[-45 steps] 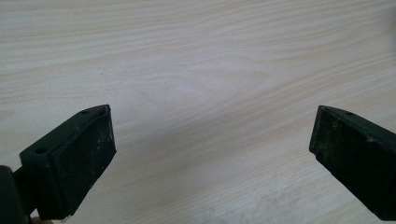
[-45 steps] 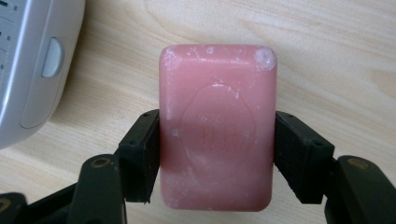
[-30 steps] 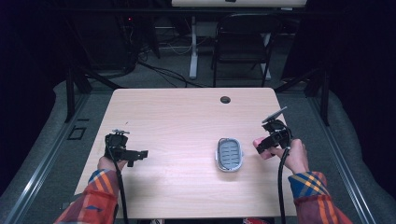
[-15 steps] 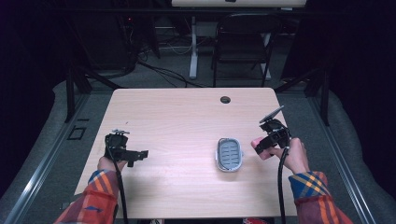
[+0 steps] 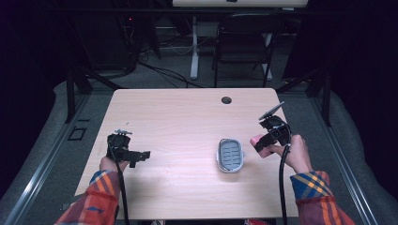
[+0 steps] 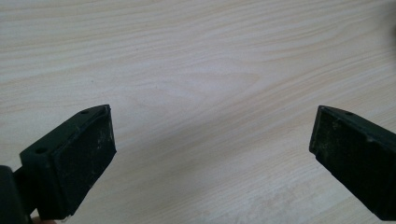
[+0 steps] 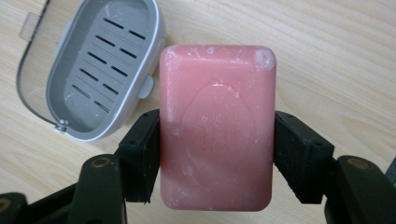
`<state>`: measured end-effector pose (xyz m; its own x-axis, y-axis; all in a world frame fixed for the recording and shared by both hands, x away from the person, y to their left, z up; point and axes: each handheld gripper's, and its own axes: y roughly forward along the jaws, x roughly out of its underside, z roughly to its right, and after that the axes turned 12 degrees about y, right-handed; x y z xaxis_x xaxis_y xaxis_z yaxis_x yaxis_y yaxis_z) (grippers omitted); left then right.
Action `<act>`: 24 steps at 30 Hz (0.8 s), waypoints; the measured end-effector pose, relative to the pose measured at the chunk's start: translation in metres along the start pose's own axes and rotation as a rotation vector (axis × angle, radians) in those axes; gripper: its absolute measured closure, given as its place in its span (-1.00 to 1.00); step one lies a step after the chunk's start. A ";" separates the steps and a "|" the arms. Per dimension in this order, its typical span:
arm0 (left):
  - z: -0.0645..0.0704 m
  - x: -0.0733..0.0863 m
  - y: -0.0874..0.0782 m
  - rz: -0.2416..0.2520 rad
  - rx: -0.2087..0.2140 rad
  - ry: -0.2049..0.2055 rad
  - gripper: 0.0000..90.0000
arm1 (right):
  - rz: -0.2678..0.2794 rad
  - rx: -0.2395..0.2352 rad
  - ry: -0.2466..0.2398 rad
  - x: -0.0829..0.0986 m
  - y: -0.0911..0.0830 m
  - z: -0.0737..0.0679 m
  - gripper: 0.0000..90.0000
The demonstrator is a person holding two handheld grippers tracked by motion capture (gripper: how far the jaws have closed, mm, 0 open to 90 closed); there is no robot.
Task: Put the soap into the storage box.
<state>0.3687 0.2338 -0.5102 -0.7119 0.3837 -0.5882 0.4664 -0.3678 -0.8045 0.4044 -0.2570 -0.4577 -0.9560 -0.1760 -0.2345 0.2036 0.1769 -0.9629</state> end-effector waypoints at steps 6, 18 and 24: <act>0.000 0.000 0.001 -0.004 0.003 0.000 -0.99 | -0.013 -0.001 -0.015 -0.003 -0.002 -0.006 -0.18; 0.001 -0.001 0.003 -0.007 0.003 0.003 -0.99 | -0.038 -0.015 -0.057 -0.010 -0.001 -0.020 -0.17; 0.001 -0.001 0.002 -0.003 0.002 0.005 -0.99 | -0.037 -0.016 -0.070 -0.012 0.002 -0.026 -0.17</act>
<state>0.3701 0.2317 -0.5110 -0.7108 0.3886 -0.5863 0.4636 -0.3680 -0.8060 0.4109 -0.2290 -0.4533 -0.9457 -0.2496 -0.2082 0.1646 0.1849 -0.9689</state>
